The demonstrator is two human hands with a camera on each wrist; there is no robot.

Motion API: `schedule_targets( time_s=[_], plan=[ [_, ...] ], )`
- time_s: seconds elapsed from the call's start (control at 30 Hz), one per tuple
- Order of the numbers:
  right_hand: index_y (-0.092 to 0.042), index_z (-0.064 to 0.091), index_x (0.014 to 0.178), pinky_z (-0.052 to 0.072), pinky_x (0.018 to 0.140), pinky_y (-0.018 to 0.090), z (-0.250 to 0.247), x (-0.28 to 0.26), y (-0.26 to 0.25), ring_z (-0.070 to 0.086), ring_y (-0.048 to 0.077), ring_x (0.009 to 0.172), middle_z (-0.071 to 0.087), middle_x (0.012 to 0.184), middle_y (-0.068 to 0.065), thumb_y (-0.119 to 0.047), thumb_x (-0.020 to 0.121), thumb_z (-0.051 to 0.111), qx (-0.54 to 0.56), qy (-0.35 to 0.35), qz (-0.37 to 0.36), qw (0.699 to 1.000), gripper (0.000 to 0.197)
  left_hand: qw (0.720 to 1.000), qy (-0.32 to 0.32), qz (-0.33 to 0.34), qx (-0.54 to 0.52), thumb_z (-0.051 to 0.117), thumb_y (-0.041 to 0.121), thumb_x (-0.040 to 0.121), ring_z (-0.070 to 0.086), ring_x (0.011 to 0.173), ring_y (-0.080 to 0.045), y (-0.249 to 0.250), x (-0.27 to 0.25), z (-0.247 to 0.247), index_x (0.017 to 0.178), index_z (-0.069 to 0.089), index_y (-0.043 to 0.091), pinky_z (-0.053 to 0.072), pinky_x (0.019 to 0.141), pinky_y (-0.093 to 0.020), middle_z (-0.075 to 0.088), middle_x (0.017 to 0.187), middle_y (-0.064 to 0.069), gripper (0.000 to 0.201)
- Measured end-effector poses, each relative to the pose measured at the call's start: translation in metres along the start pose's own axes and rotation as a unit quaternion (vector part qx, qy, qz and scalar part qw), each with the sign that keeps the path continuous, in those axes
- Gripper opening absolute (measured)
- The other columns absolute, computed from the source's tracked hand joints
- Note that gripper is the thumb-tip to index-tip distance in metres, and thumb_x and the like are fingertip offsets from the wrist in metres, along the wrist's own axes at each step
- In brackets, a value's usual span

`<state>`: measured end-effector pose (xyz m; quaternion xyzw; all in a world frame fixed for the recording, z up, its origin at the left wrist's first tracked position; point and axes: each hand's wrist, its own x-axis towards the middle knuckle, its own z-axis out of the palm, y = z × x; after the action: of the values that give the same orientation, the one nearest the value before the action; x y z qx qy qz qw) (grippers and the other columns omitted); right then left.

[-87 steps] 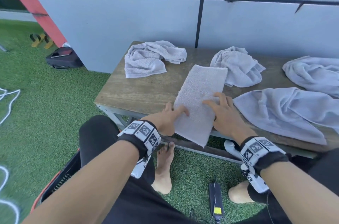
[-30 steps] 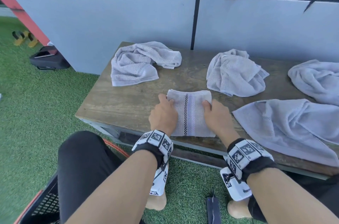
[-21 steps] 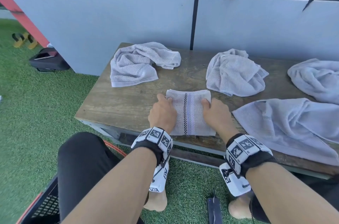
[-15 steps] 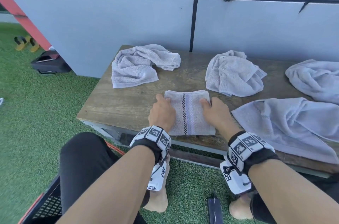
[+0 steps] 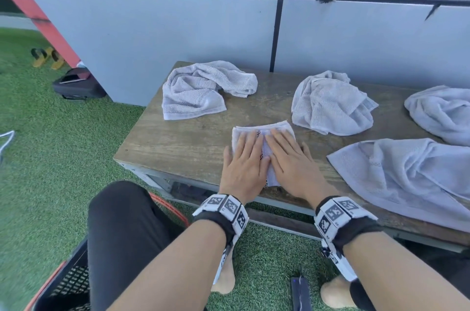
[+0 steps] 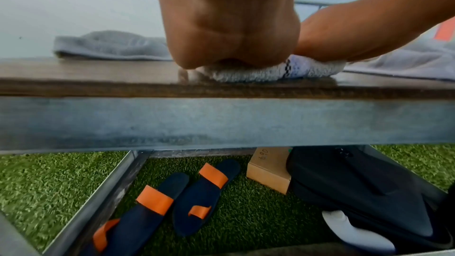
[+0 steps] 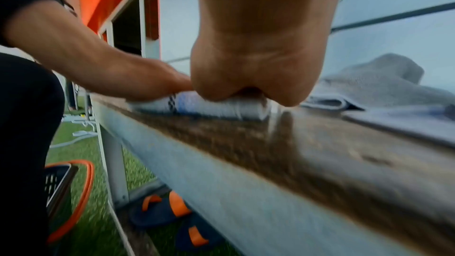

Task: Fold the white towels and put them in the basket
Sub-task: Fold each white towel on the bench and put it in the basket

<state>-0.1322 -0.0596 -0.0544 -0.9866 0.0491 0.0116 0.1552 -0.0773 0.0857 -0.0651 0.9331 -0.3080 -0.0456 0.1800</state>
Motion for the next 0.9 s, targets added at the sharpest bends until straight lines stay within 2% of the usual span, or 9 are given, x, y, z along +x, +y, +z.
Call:
schedule_targets(
  time_s=[0.07,0.17,0.3,0.4,0.53,0.63,0.73,0.8,0.9],
  plan=[
    [-0.028,0.006,0.160,0.002,0.123,0.050,0.001,-0.001,0.002,-0.012,0.004,0.151,-0.005,0.166,-0.014,-0.040,0.106,0.016,-0.013,-0.024,0.018,0.999,0.055,1.000,-0.021,0.004,0.009,0.014,0.052,0.105,-0.010,0.152,-0.010,-0.005,0.002,0.000,0.159,0.003,0.028,0.001,0.121,-0.050,-0.004,0.166,0.012,0.060],
    [-0.030,0.006,0.159,-0.001,0.122,0.053,-0.003,0.001,-0.001,-0.005,0.008,0.152,-0.001,0.166,-0.012,-0.046,0.105,0.015,-0.050,-0.028,0.036,0.998,0.057,0.996,-0.051,0.026,0.063,0.010,0.053,0.104,-0.013,0.152,-0.013,-0.012,0.009,-0.009,0.158,-0.002,0.033,0.003,0.121,-0.056,-0.009,0.166,0.011,0.059],
    [-0.020,0.032,0.152,0.022,0.116,0.049,-0.014,-0.003,-0.009,0.033,0.027,0.138,0.037,0.152,0.006,-0.052,0.100,0.025,-0.133,0.009,0.063,0.989,0.061,0.992,-0.023,-0.059,0.105,0.014,0.053,0.104,-0.013,0.152,-0.026,-0.024,0.022,-0.021,0.158,0.001,0.030,0.003,0.120,-0.057,-0.010,0.166,-0.004,0.061],
    [-0.012,0.059,0.116,0.038,0.094,0.044,-0.022,-0.008,-0.020,0.054,0.029,0.106,0.057,0.116,0.010,-0.045,0.096,0.035,-0.182,0.048,0.073,0.979,0.045,0.989,0.034,-0.102,0.105,0.026,0.042,0.104,-0.008,0.152,-0.032,-0.020,0.019,-0.030,0.156,0.015,0.013,0.013,0.120,-0.055,-0.002,0.165,-0.016,0.061],
    [-0.017,0.053,0.085,0.040,0.081,0.041,-0.024,-0.011,-0.024,0.060,0.026,0.086,0.062,0.090,0.003,-0.030,0.092,0.044,-0.116,0.120,0.069,0.984,0.018,0.995,0.064,-0.066,0.032,0.028,0.037,0.104,-0.001,0.153,-0.028,0.001,0.000,-0.019,0.151,0.027,0.012,0.018,0.119,-0.051,0.005,0.165,-0.013,0.054],
    [-0.015,0.058,0.111,0.044,0.096,0.039,-0.014,-0.010,-0.020,0.054,0.023,0.112,0.058,0.117,0.002,-0.022,0.092,0.046,-0.042,0.142,-0.015,0.989,0.023,0.997,0.047,-0.054,0.015,0.023,0.040,0.104,0.002,0.153,-0.029,0.016,-0.017,-0.001,0.151,0.026,0.014,0.022,0.118,-0.054,0.007,0.165,-0.012,0.054],
    [-0.020,0.034,0.152,0.019,0.123,0.040,-0.003,-0.011,-0.013,0.018,0.015,0.151,0.026,0.162,-0.001,-0.029,0.101,0.030,-0.010,0.045,-0.029,0.999,0.052,0.998,0.028,-0.049,0.001,0.015,0.044,0.104,-0.006,0.153,-0.025,0.014,-0.022,0.009,0.157,0.013,0.018,0.016,0.119,-0.055,-0.002,0.166,-0.007,0.059],
    [-0.024,0.013,0.159,0.004,0.124,0.039,0.001,-0.012,-0.007,-0.005,0.007,0.153,0.003,0.167,-0.009,-0.037,0.104,0.017,-0.009,-0.002,-0.010,1.000,0.056,0.999,0.018,-0.039,-0.008,0.014,0.047,0.105,-0.010,0.153,-0.021,0.006,-0.019,0.009,0.158,0.008,0.023,0.011,0.121,-0.053,-0.006,0.167,-0.002,0.059],
    [-0.026,0.004,0.160,0.003,0.125,0.040,0.002,-0.012,-0.005,-0.012,0.003,0.151,-0.007,0.166,-0.013,-0.042,0.107,0.015,-0.006,-0.022,0.003,1.000,0.057,0.999,0.004,-0.033,0.008,0.015,0.051,0.104,-0.011,0.153,-0.019,-0.004,-0.013,0.004,0.158,0.007,0.028,0.008,0.122,-0.052,-0.009,0.166,0.000,0.059]
  ],
)
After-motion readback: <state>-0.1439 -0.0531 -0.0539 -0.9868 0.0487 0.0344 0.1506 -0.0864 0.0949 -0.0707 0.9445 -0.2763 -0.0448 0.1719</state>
